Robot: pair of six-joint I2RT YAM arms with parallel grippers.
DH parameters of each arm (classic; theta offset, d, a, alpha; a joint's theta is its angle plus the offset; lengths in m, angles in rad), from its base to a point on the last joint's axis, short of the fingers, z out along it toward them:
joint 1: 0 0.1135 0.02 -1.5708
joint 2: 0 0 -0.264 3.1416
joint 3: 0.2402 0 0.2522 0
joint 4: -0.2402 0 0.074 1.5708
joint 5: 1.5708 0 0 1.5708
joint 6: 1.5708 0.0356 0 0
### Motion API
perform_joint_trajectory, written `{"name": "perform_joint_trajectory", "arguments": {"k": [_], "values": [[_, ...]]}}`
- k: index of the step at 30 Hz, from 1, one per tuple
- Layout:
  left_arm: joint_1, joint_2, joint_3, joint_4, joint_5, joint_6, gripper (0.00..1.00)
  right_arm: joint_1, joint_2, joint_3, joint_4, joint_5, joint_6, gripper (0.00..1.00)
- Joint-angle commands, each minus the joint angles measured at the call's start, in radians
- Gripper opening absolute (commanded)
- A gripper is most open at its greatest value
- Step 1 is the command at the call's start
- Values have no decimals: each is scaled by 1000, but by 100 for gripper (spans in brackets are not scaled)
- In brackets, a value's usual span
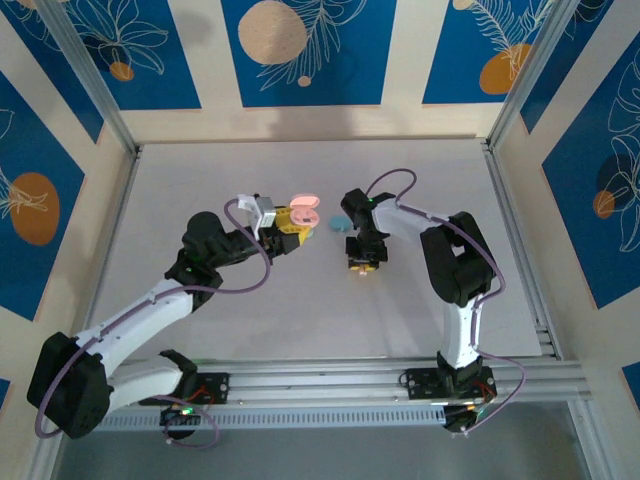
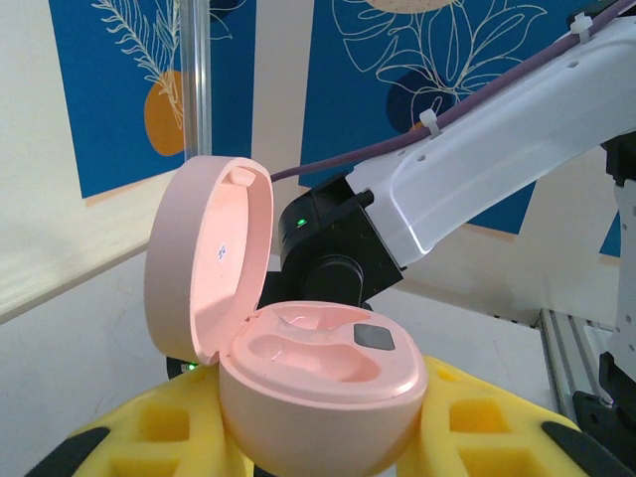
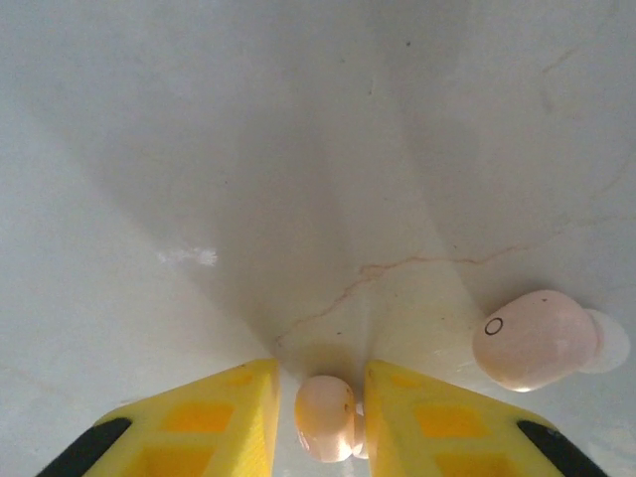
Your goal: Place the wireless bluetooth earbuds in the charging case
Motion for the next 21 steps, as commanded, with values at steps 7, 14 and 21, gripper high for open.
{"name": "perform_joint_trajectory", "arguments": {"k": [7,14,21], "values": [[-12,4,18,4,12,7,20,7,19,27,-37,17,-7,27],[-11,2,19,1,9,8,20,7,22,30,-37,21,-6,22],[-12,-10,10,0,-36,15,20,-5,-77,6,6,-85,-23,18]]}}
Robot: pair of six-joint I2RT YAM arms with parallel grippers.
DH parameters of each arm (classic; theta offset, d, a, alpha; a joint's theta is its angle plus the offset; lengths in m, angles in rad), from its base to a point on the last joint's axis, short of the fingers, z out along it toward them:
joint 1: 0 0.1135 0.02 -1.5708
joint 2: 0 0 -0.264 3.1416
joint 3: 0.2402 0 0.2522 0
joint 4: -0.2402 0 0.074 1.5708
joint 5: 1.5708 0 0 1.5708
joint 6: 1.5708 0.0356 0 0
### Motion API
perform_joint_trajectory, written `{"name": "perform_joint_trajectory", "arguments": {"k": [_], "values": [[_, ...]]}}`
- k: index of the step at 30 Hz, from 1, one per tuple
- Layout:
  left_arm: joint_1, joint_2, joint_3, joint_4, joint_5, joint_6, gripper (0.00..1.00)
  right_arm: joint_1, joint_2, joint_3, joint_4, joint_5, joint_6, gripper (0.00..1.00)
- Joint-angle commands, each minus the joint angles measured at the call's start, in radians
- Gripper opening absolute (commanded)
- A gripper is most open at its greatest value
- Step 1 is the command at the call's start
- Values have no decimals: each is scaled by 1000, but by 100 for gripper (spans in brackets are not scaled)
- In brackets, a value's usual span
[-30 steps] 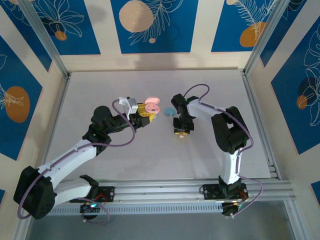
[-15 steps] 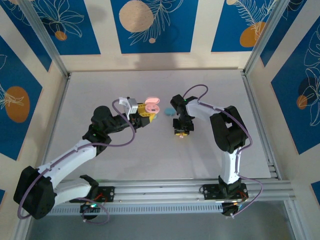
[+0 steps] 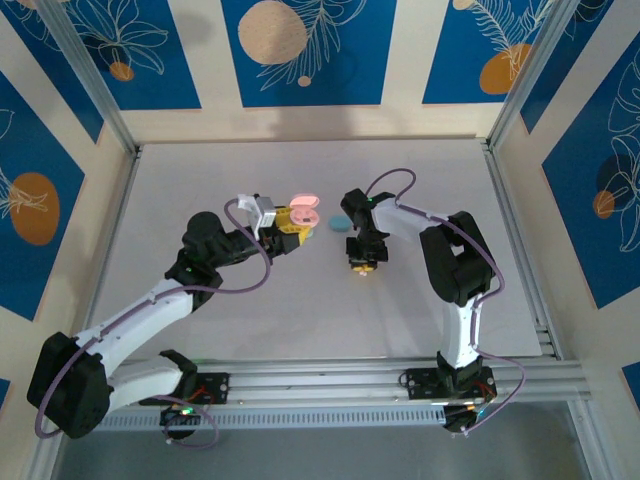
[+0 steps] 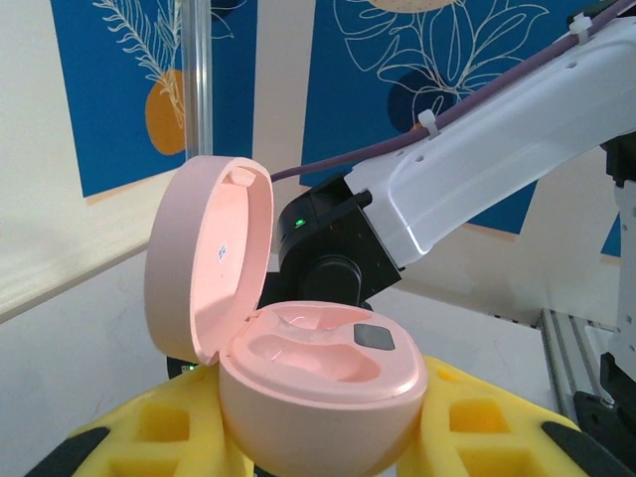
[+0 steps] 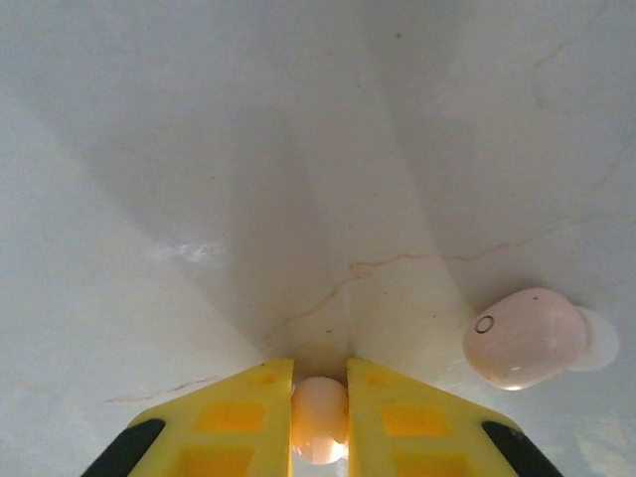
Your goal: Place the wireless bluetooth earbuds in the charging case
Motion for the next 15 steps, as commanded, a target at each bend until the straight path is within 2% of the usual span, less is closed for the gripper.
{"name": "perform_joint_trajectory", "arguments": {"k": [1,5,7,10,15], "values": [[-11,-15,9,4,-42,18,20,-13,-109,-12,39,-130,-13,18],[-10,-41,-9,6,-98,39,20,-81,-253,-105,216,-429,53,18],[-11,-61,-21,7,-128,52,20,-127,-325,-173,382,-643,132,18],[-11,-83,-36,2,-151,65,20,-183,-394,-258,650,-890,285,18],[-9,-102,-51,1,-174,77,20,-231,-443,-305,933,-1110,495,18]]}}
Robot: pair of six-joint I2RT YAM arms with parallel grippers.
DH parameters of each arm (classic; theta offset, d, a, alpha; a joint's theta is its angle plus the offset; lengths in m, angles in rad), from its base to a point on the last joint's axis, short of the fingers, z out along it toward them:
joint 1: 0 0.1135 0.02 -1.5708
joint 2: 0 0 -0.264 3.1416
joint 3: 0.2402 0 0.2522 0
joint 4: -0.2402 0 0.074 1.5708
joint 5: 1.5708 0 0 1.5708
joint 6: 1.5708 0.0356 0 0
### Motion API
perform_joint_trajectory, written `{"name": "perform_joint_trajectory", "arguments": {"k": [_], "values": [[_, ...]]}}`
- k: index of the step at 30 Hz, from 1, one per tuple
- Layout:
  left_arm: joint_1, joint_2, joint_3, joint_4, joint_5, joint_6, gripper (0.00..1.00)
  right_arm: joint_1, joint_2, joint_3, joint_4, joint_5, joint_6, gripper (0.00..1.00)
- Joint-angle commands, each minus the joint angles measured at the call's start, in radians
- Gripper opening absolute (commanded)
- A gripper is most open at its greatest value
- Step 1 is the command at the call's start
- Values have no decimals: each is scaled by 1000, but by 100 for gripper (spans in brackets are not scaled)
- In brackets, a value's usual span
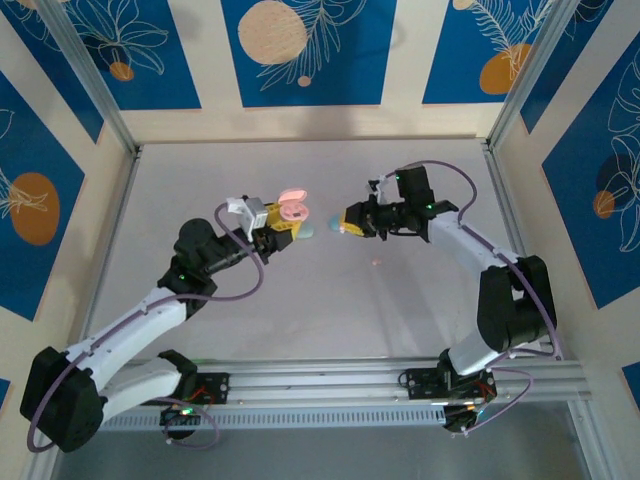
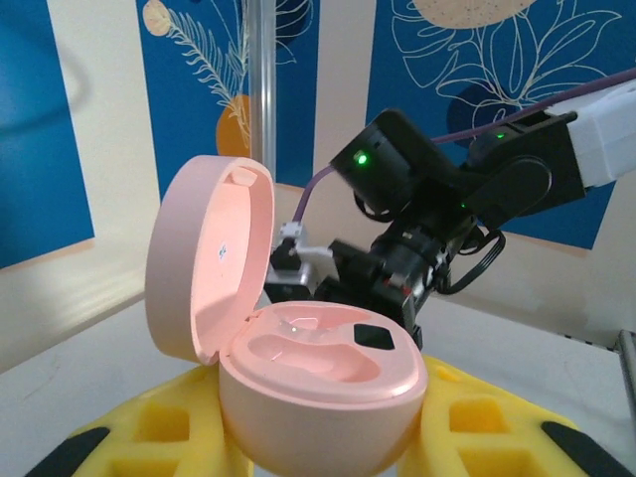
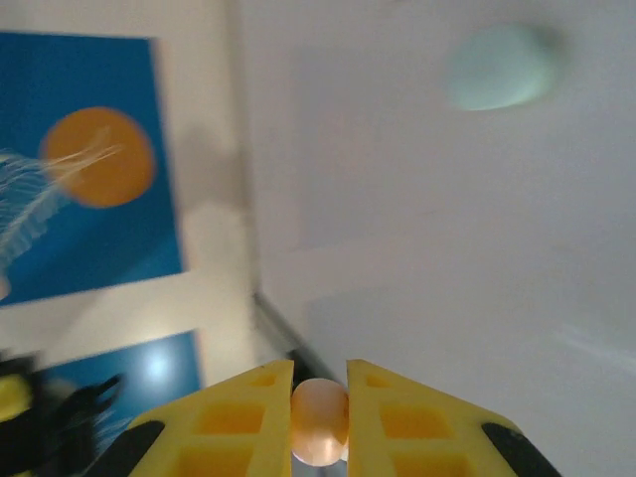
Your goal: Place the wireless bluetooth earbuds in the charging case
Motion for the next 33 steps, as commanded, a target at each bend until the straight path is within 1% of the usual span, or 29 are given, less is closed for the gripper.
{"name": "perform_joint_trajectory", "arguments": {"k": [1,4,6,12,16,18,22,27,30,33], "values": [[-10,-21,-13,15,-32,28,20,-19,-38,-44,305,-274,233,19],[-9,-17,-14,16,-26,26,21,-49,-55,-90,483,-311,380,19],[-10,-11,-14,22,-17,25,21,-59,-60,-101,529,-324,428,19],[-9,19,-5,22,44,29,22,-61,-72,-102,557,-330,473,19],[-10,47,0,34,82,28,22,-54,-93,-73,518,-309,479,19],[-11,58,-4,51,87,40,22,-44,-116,-36,451,-297,435,19],[-12,73,-9,73,81,67,21,-4,-165,68,236,-259,260,20],[-22,89,-11,103,69,90,22,54,-195,150,85,-204,108,20],[-30,99,-17,141,57,94,22,105,-197,194,27,-159,31,20],[-38,108,-26,180,42,94,21,154,-192,218,19,-99,-5,20]]}}
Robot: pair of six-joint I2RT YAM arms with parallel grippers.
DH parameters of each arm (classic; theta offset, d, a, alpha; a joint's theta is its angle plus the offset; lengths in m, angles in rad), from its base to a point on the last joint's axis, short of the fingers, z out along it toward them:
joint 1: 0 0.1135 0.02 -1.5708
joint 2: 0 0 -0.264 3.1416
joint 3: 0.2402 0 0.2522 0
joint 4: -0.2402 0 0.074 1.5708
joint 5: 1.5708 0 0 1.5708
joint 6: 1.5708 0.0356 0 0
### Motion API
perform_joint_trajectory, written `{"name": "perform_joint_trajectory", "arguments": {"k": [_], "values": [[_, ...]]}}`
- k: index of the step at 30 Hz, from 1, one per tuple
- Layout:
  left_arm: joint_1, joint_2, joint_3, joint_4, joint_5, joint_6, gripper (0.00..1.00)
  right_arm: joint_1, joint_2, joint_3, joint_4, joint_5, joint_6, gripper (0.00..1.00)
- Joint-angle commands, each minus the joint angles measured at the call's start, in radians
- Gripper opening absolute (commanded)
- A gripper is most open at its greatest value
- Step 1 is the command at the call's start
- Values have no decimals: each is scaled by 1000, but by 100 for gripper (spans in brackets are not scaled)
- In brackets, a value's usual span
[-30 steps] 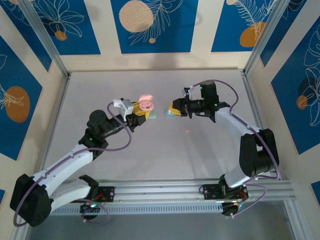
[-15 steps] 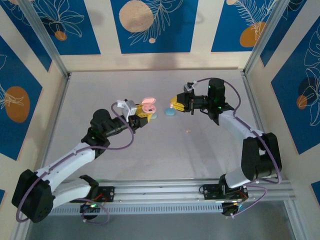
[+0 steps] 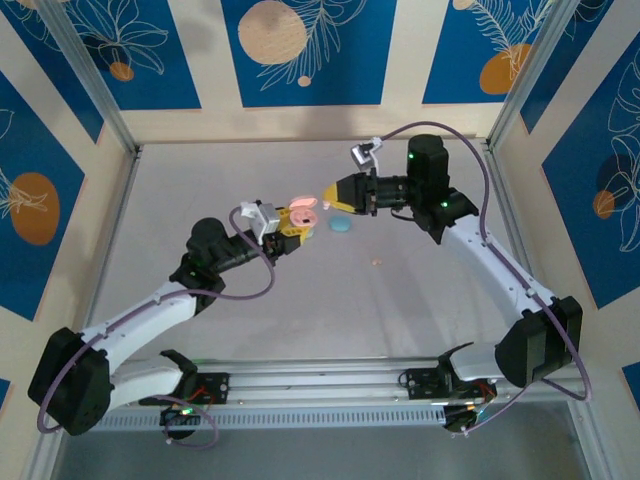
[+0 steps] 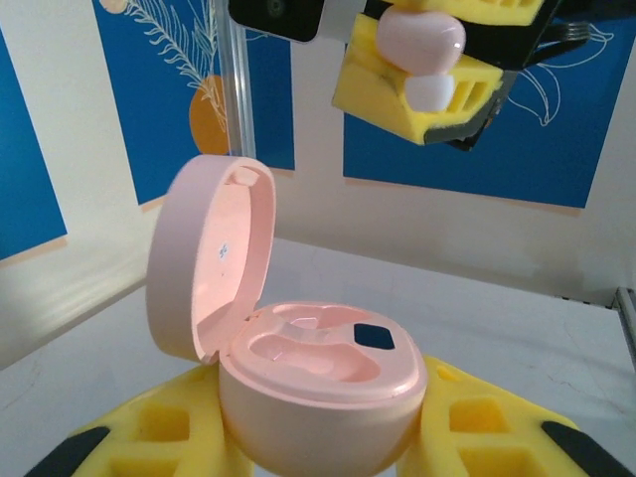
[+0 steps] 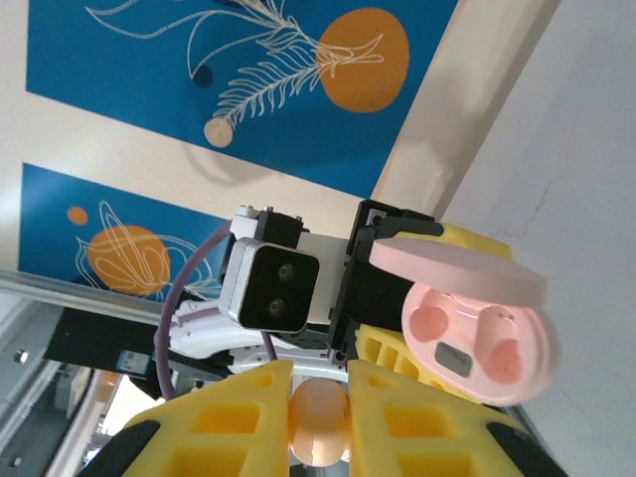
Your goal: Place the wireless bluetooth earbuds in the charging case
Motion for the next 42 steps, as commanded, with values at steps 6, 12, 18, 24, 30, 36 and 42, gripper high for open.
{"name": "perform_joint_trajectory", "arguments": {"k": [6,12,18,24,30,36,42], "values": [[-26,9,-20,125,-22,14,21,110,16,71,-146,154,-171,20],[-31,3,-23,134,-33,8,22,161,28,99,-207,247,-224,20],[-35,0,-23,139,-40,-3,22,184,39,106,-221,294,-244,20],[-39,7,-18,144,-37,-8,22,197,54,106,-224,340,-243,21],[-40,12,-15,148,-38,-8,22,198,62,111,-210,355,-238,21],[-43,15,-15,159,-41,-17,22,201,75,111,-192,366,-226,21],[-43,24,-12,170,-42,-27,22,207,83,116,-210,384,-237,21]]}}
